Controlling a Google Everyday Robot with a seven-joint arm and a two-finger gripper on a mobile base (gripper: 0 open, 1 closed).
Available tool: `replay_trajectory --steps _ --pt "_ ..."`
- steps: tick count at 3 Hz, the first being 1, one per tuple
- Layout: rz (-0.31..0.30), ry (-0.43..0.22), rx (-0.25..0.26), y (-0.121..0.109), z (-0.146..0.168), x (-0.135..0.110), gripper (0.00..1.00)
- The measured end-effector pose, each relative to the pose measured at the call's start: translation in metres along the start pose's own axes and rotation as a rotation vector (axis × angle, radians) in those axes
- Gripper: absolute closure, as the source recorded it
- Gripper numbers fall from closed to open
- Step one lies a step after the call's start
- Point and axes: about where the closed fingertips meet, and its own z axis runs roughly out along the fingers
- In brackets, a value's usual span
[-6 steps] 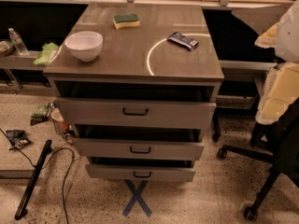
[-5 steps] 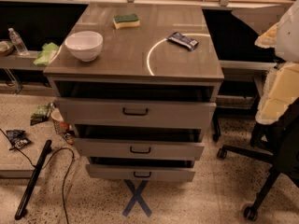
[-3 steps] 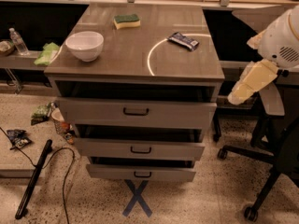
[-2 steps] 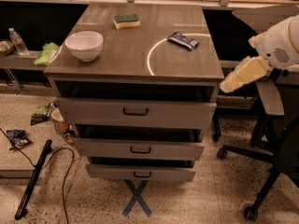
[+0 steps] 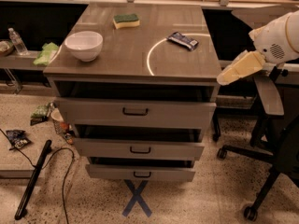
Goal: Move rxbar blueberry near sponge
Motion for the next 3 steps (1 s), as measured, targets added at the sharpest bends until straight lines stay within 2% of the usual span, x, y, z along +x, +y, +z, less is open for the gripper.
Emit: replay_trajectory --steps 1,2,3 --pt "0.019 -0.024 0.012 -0.002 0.004 -0.005 0.00" --pt "0.045 -0.075 0.006 -0.024 0.035 -0.024 0.00" --pt "0.090 -0.144 0.005 -0.067 0.081 -0.047 0.00"
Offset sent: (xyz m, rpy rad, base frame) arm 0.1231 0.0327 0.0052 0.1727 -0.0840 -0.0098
